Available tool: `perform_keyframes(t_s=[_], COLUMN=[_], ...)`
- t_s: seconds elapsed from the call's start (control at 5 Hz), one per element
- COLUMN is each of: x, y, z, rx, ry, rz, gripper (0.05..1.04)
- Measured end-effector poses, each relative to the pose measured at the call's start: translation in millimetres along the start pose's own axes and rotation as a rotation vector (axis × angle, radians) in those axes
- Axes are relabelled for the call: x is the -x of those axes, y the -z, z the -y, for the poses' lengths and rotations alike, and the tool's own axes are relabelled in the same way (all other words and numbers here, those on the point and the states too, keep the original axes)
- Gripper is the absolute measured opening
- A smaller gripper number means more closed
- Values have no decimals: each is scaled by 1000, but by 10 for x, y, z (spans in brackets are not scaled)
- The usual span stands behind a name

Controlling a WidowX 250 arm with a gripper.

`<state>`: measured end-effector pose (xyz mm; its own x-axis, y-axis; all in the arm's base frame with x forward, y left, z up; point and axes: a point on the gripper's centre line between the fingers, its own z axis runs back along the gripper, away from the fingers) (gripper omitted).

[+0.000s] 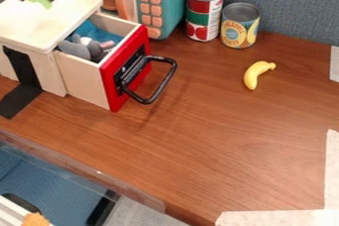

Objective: Put the broccoli on the top of the drawer

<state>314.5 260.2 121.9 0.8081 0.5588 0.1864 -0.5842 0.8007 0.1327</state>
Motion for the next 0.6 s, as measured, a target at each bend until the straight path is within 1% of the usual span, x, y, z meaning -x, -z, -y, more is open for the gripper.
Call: perform_keyframes(t_s=[0.2, 0.4, 0.6], x=[-6, 15, -46], y=[85, 63, -92], z=[-56, -52, -56], rx=[4, 21, 25], ry=[3, 9, 33], rz=[-36, -60, -58], gripper=[670, 705, 969])
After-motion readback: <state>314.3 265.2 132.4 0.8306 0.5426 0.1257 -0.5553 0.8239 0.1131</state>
